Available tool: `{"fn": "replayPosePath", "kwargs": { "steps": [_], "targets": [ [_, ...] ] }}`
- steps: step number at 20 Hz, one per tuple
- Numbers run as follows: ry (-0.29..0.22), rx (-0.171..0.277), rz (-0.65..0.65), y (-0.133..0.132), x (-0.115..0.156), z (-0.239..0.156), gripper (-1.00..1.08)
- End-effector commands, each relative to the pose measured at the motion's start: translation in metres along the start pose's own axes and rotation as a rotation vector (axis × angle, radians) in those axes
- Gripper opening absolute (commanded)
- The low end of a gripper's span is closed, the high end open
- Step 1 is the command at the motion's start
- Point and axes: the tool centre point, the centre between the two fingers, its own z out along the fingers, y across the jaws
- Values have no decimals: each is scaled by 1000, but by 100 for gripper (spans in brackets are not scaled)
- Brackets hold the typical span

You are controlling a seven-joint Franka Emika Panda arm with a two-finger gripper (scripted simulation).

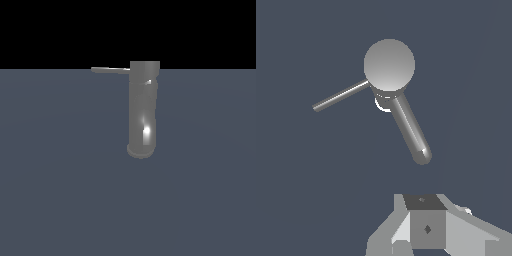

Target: Turn on the faucet by rotating a designated handle.

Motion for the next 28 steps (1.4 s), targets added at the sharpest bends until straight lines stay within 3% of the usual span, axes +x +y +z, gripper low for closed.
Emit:
{"fn": "replayPosePath", "kwargs": {
  "steps": [1,28],
  "targets": [
    [1,1,61,-8,9,5,-100],
    [20,-2,704,-95,91,89,-100]
  ]
}}
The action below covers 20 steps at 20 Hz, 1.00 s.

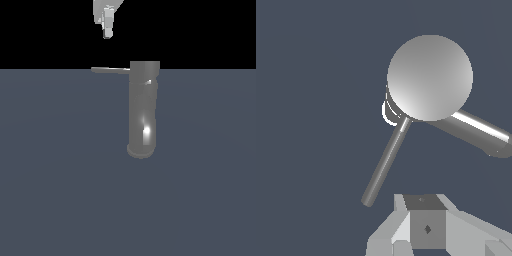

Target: Turn on the faucet by rotating a designated handle.

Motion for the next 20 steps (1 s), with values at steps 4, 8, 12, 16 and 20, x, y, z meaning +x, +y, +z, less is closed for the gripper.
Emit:
{"fn": "replayPosePath", "kwargs": {
  "steps": [4,8,12,16,20],
  "targets": [
    [7,1,132,-22,0,22,-100],
    [13,2,226,-38,0,39,-100],
    [18,4,307,-50,-1,54,-100],
    [22,6,369,-60,-2,67,-100],
    [25,7,412,-66,-2,75,-100]
  ]
}}
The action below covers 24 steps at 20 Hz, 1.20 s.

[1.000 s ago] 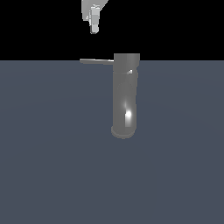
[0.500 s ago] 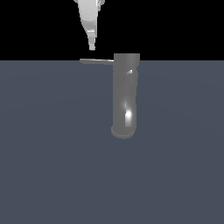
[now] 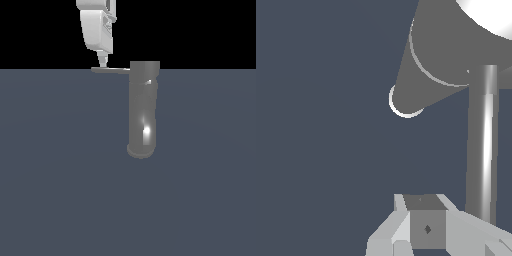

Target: Turn on the faucet by rotating a designated handle.

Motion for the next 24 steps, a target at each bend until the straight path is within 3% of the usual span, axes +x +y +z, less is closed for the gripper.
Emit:
{"fn": "replayPosePath", "kwargs": {
  "steps": [1,11,24],
  "targets": [
    [2,2,25,-3,-2,5,-100],
    [3,2,45,-6,-3,9,-100],
    [3,2,46,33,-2,9,-100]
  ]
}}
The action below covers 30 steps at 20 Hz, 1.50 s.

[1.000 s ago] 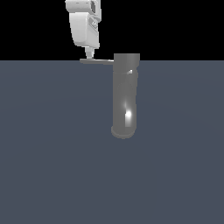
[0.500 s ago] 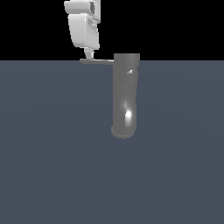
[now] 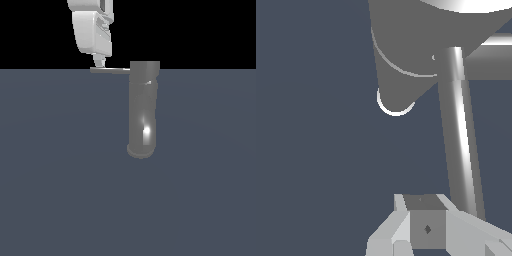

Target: Turn on the faucet by rotating a designated handle.

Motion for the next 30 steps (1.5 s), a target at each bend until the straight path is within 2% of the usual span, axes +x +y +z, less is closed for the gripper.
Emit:
{"fn": "replayPosePath", "kwargs": {
  "steps": [1,21,22,30],
  "targets": [
    [2,-4,2,9,2,0,-100],
    [2,-3,3,71,6,0,-100],
    [1,0,6,66,8,0,-100],
    [1,-1,5,87,30,0,-100]
  ]
}}
